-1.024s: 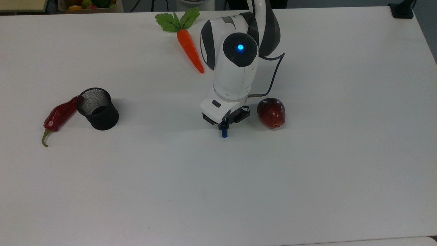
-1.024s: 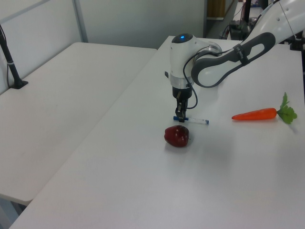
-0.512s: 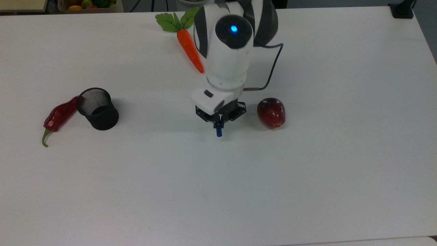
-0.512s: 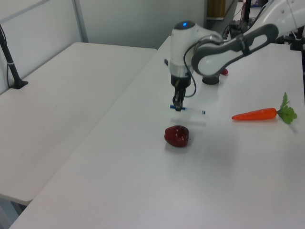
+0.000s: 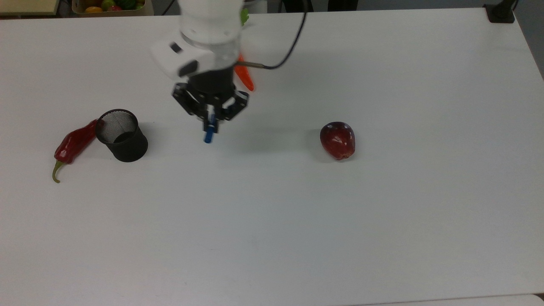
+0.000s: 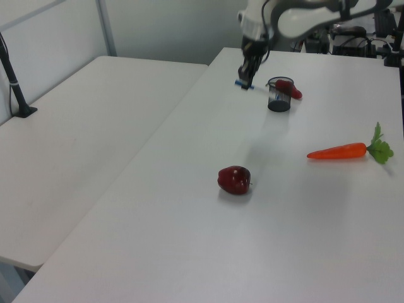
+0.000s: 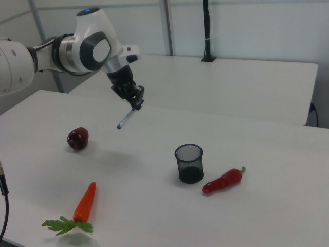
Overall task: Place marker
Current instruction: 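Lift the marker and carry it over the black mesh pen cup, then lower the marker into the pen cup and open the gripper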
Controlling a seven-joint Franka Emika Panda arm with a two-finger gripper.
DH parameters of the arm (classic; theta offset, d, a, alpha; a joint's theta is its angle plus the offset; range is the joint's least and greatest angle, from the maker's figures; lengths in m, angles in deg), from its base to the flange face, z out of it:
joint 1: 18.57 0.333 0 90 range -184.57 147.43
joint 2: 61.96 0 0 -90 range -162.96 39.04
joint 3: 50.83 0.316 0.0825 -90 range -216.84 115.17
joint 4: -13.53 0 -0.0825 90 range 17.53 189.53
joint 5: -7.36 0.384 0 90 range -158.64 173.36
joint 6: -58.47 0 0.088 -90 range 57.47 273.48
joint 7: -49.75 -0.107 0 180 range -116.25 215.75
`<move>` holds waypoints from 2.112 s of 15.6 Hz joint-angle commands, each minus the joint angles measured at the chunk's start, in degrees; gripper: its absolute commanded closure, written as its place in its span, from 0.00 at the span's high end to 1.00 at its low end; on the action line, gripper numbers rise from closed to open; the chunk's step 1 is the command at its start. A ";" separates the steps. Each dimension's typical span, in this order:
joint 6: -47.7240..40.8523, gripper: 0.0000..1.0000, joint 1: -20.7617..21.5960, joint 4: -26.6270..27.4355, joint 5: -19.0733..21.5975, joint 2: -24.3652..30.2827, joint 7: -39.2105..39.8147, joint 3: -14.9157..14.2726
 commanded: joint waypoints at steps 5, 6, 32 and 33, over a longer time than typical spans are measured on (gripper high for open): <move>11.42 0.00 -9.99 3.27 -0.70 3.97 -1.33 -0.56; 14.05 0.00 -11.13 3.45 -0.88 3.97 -1.33 -0.56; 39.13 0.93 -15.10 19.71 -5.54 2.65 -1.16 -4.08; 39.04 1.00 -14.93 19.62 -5.54 2.83 -1.25 -4.07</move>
